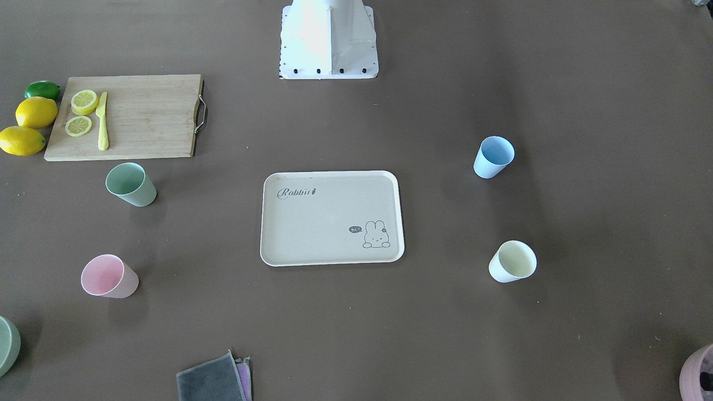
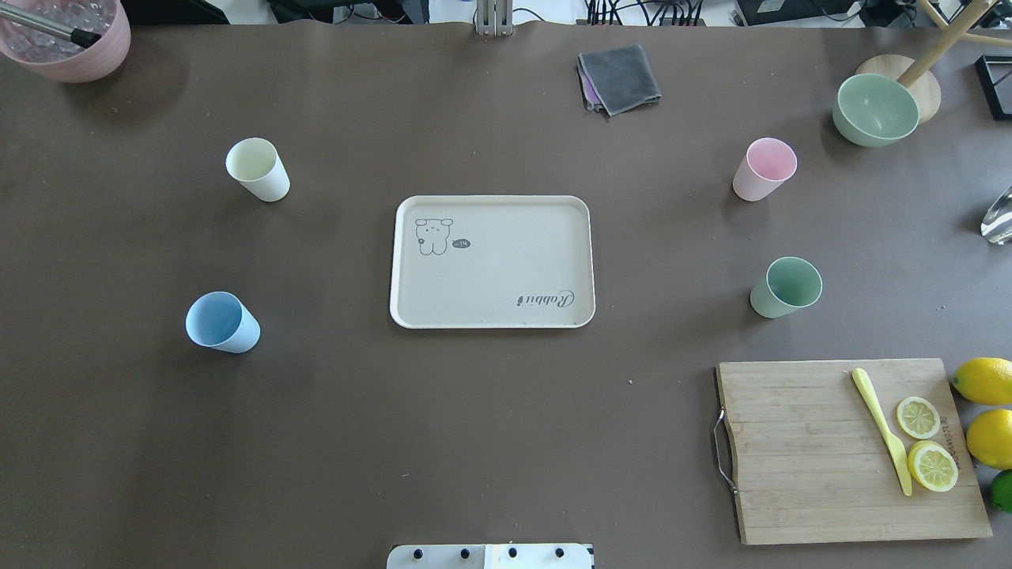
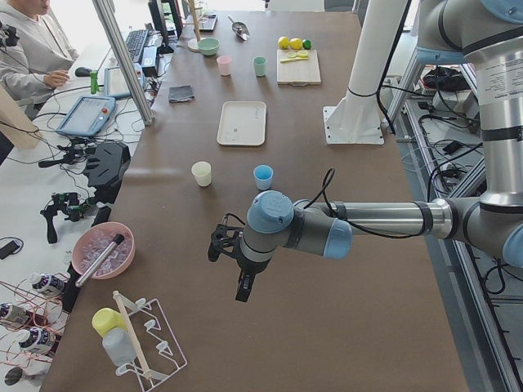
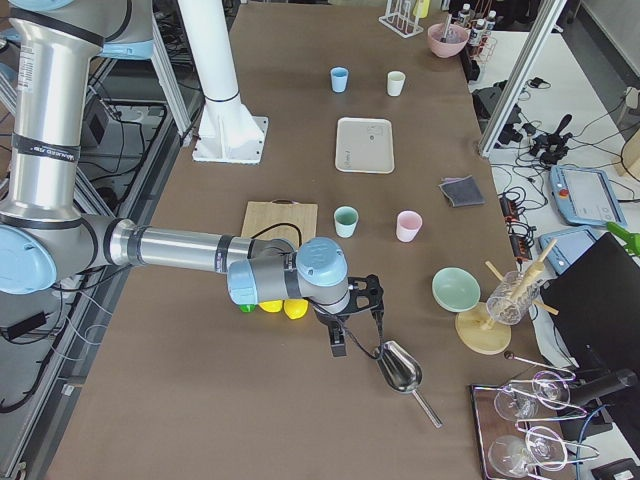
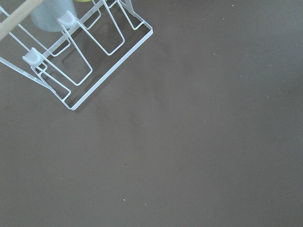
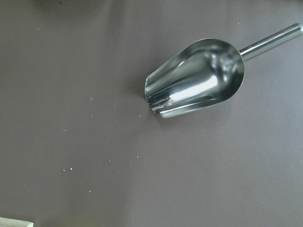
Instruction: Place all cups on tray
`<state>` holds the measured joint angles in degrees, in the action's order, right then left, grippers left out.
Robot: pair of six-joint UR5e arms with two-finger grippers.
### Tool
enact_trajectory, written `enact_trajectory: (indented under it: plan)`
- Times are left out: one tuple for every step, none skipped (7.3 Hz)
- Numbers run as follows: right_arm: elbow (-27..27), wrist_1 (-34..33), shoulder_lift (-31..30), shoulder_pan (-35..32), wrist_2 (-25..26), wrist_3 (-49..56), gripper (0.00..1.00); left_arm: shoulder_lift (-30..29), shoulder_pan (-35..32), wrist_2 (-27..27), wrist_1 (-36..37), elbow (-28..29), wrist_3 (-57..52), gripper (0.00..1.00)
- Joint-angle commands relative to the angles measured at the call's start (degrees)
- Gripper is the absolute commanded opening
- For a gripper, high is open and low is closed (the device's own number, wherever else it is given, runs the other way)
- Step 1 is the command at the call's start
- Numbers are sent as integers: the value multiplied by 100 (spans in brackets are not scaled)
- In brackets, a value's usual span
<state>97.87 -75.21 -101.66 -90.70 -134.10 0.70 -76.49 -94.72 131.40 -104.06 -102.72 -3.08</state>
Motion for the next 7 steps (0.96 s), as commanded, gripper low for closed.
enact_trajectory:
  plan:
    - [4, 15, -29, -1, -29, 0, 100, 72, 15, -17, -18, -81, 9, 98]
    - [12, 15, -30, -1, -38, -9, 100, 82, 24, -9, -18, -81, 17, 98]
    - [12, 15, -30, -1, -38, -9, 100, 82, 24, -52, -18, -64, 70, 98]
    - [12, 15, -30, -1, -107, -9, 100, 91, 7, -27, -10, -29, 96, 98]
    - [4, 15, -21, -1, -247, -17, 100, 91, 6, -9, -18, -20, 184, 98]
    - [-5, 24, -4, -1, -231, -9, 100, 91, 15, 9, -18, -11, 176, 98]
    - [3, 24, 5, -1, -240, -9, 100, 99, -2, 18, -53, 15, 158, 98]
